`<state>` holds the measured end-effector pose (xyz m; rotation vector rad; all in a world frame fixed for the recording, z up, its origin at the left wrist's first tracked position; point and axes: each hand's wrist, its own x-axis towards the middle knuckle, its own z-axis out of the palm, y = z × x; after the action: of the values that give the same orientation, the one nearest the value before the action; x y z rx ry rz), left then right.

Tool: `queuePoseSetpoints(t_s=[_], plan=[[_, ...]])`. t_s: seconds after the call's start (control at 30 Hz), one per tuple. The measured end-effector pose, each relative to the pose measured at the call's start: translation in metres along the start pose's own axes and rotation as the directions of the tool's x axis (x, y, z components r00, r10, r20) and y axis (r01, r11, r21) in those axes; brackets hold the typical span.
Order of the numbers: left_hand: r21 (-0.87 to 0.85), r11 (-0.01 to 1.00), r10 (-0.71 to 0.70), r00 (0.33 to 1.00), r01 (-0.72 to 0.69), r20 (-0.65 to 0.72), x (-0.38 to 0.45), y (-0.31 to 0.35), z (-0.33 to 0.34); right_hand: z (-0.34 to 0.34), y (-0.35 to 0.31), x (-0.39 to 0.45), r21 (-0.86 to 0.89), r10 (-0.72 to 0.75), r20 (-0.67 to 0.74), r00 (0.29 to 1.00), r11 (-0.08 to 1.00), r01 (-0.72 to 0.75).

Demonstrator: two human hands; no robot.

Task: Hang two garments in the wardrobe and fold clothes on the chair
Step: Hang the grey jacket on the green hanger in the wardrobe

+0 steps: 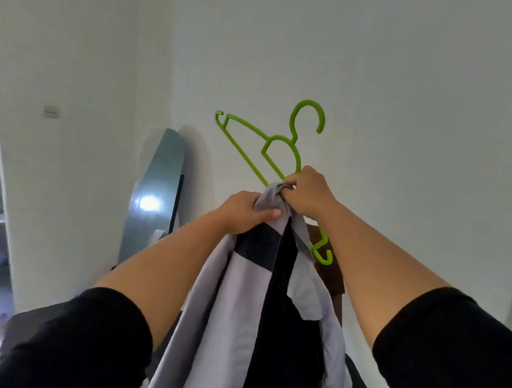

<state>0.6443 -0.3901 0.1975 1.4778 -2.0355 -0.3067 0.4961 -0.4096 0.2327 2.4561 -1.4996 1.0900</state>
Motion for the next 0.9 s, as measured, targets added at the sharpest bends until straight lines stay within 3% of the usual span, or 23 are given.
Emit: queuePoseSetpoints(t_s=[0.17,0.37,0.47,0.6,0.67,0.8,0.9], plan=[[-0.129,0.987,0.067,0.972,-0.097,-0.223,0.012,0.001,-0.001,-0.008,0.026,-0.023,0.328,0.122,0.118,0.985,0.932,-0.155],[-0.249,0.962,0.007,0.927,-0.108,-0.376,0.028,0.012,-0.012,0.016,0.068,-0.045,0.273,0.196,0.338,0.92,0.915,-0.296],[-0.222,0.974,-0.034,0.936,-0.048,-0.351,0.038,0.002,-0.02,0.01,0.075,-0.035,0.216,0.206,0.298,0.932,0.937,-0.276],[0.031,0.993,-0.101,0.971,0.11,-0.217,0.039,-0.006,-0.018,-0.016,0.072,-0.014,0.162,0.194,0.195,0.961,0.96,-0.227],[0.098,0.992,-0.073,0.99,0.085,-0.117,0.037,0.001,-0.007,-0.023,0.067,-0.004,0.178,0.157,0.162,0.974,0.966,-0.186],[-0.03,1.0,-0.011,0.991,0.007,-0.136,0.043,0.015,0.019,-0.018,0.061,0.006,0.092,0.041,0.167,0.985,0.994,-0.057],[-0.002,0.999,-0.038,0.987,0.039,-0.154,0.052,0.018,0.019,-0.009,0.07,0.005,0.115,0.028,0.142,0.99,0.992,-0.045]])
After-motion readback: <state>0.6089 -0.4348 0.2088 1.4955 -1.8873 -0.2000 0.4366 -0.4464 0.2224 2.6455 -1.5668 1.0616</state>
